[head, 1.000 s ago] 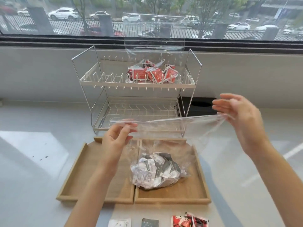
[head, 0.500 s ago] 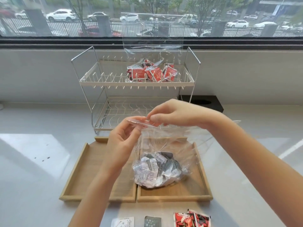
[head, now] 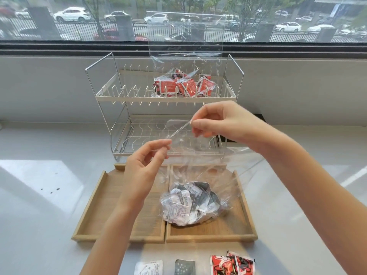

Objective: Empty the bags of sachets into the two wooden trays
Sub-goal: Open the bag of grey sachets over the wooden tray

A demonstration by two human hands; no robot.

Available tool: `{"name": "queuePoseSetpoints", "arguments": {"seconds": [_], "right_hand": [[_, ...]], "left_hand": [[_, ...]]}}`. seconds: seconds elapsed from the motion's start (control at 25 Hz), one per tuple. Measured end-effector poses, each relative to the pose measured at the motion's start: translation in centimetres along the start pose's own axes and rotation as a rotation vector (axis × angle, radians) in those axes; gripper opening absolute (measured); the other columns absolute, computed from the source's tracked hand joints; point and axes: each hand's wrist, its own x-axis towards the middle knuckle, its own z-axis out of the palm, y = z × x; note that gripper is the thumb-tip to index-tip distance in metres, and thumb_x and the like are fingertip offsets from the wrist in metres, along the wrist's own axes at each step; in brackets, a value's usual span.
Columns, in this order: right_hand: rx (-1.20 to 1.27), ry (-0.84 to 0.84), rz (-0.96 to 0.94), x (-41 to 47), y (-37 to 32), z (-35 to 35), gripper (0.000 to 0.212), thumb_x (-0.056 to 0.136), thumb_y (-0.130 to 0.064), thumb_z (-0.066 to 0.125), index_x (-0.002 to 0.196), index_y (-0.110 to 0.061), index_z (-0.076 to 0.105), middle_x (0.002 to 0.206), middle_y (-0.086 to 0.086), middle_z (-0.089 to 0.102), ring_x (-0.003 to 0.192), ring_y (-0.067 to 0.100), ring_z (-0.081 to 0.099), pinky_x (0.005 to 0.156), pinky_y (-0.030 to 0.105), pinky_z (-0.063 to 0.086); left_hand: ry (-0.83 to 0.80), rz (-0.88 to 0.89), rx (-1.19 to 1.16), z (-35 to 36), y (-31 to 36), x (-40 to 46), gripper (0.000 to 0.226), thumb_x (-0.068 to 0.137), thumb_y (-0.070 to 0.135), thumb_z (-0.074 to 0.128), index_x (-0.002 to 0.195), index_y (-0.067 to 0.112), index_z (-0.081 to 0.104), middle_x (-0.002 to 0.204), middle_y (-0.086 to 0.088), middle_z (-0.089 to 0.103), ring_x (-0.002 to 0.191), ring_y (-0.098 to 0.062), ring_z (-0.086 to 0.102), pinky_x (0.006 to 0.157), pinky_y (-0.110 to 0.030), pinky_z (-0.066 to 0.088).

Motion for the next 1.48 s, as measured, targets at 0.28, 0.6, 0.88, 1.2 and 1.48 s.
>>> {"name": "queuePoseSetpoints", "arguments": {"seconds": [0.28, 0.6, 0.88, 1.2, 1.48], "right_hand": [[-0.176, -0.288, 0.18, -0.3, 1.6, -1.4, 0.027, 0.089, -0.037, 0.048, 0.106, -0.025, 0.065, 0.102, -0.01, 0.071, 0.094, 0.001, 0.066, 0.083, 0.016, 0.05], [-0.151, -0.047, 0.054, -1.3, 1.0, -3.6, 0.01, 0.082, -0.015, 0.063, 0.079, -0.022, 0.07, 0.077, 0.0, 0.07, 0.068, 0.001, 0.06, 0.062, 0.006, 0.046], [-0.129, -0.004, 0.123, -1.3, 1.6, -4.8, 0.027, 0.09, -0.032, 0.048, 0.103, -0.019, 0.068, 0.094, -0.004, 0.073, 0.08, 0.003, 0.066, 0.082, 0.019, 0.053], [-0.256, -0.148, 0.204, -3.0, 3.2, -6.6, 0.009, 0.082, -0.026, 0.063, 0.076, -0.024, 0.07, 0.068, -0.015, 0.067, 0.066, -0.002, 0.058, 0.066, 0.005, 0.043], [-0.169, 0.128, 0.007, -2.6, 2.9, -7.1, 0.006, 0.082, -0.016, 0.063, 0.082, -0.017, 0.069, 0.073, -0.003, 0.067, 0.062, -0.001, 0.058, 0.066, 0.005, 0.046]], "left_hand": [[-0.011, 0.008, 0.026, -0.1, 0.2, 0.0, 0.019, 0.085, 0.012, 0.054, 0.087, 0.027, 0.066, 0.072, 0.023, 0.067, 0.067, 0.007, 0.058, 0.063, -0.006, 0.043], [-0.003, 0.012, 0.038, -0.2, -0.1, 0.3, 0.018, 0.085, 0.012, 0.054, 0.088, 0.025, 0.066, 0.073, 0.02, 0.067, 0.067, 0.004, 0.057, 0.062, -0.007, 0.043], [0.02, 0.014, 0.026, -0.5, 0.0, 0.6, 0.019, 0.085, 0.012, 0.054, 0.085, 0.027, 0.065, 0.071, 0.02, 0.067, 0.066, 0.004, 0.058, 0.063, -0.005, 0.043], [0.044, 0.001, 0.042, -0.3, -0.2, 1.0, 0.021, 0.087, 0.011, 0.053, 0.085, 0.028, 0.065, 0.069, 0.02, 0.067, 0.064, 0.007, 0.057, 0.063, -0.006, 0.044], [0.069, -0.008, 0.038, -0.6, -0.3, 1.2, 0.023, 0.088, 0.012, 0.051, 0.085, 0.03, 0.065, 0.069, 0.022, 0.067, 0.064, 0.007, 0.056, 0.062, -0.005, 0.044]]}}
